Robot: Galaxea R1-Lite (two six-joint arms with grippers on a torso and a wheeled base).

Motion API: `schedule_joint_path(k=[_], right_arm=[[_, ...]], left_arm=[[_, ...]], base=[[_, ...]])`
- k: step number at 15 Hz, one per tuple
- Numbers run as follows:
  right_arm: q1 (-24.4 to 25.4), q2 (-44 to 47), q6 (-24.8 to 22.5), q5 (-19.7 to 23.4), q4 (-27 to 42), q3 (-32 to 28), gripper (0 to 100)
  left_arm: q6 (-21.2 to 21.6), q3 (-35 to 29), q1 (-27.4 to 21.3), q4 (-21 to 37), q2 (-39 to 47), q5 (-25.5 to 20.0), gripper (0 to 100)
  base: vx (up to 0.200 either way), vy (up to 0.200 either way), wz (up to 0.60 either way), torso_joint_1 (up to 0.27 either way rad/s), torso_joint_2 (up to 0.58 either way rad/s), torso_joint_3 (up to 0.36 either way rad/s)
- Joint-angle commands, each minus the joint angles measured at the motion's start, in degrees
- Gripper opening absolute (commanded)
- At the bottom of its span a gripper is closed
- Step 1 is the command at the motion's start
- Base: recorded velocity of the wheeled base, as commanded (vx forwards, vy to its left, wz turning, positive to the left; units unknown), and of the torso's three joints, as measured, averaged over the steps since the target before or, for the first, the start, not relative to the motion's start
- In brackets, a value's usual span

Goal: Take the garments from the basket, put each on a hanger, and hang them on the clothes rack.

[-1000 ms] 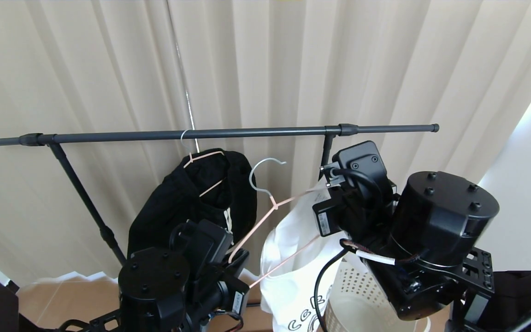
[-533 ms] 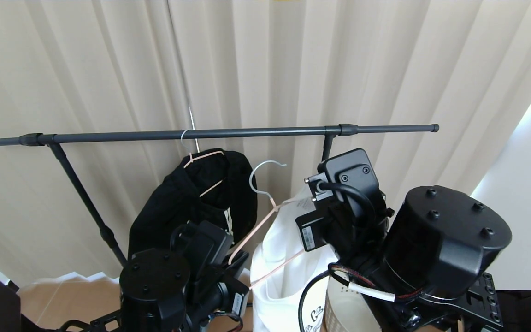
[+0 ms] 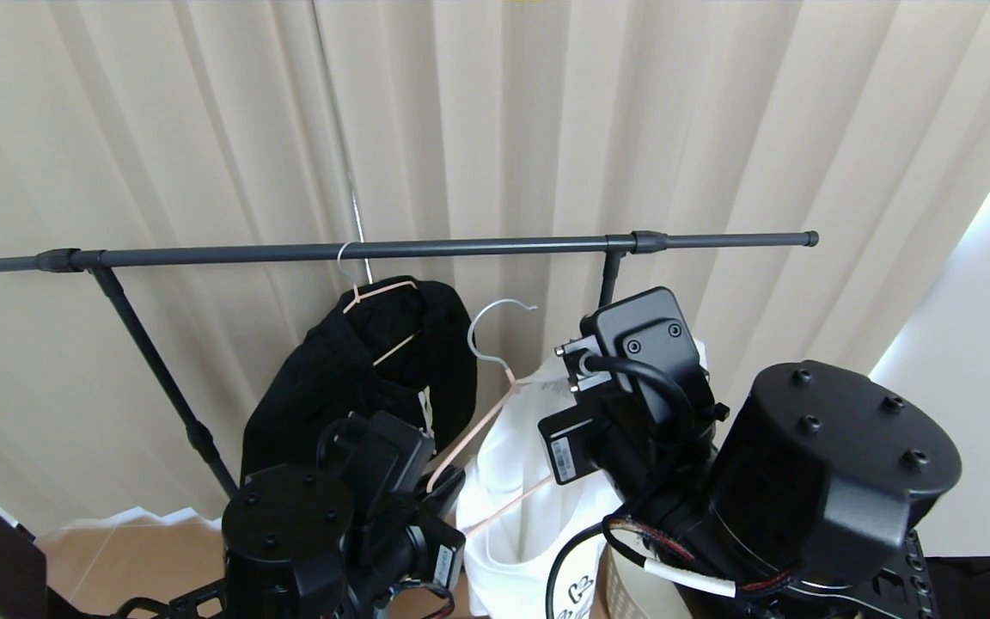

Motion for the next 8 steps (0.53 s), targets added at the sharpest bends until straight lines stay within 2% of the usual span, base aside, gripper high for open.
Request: schedule_joint_path(k=[1, 8], right_arm=[[-0.35, -0.33, -0.04, 0.00, -0.02, -0.53, 100], [-3.51, -0.15, -0.48, -0.27, -3.10, -0.53, 100]], left_arm=[[0.12, 0.67, -0.01, -1.00, 0.03, -0.05, 0], [0.29, 1.72, -0.62, -2.50, -0.32, -0.23, 0]], base=[[0.000, 0.000, 0.00, 0.000, 0.00, 0.000], [0.000, 0.000, 0.00, 0.000, 0.00, 0.000]])
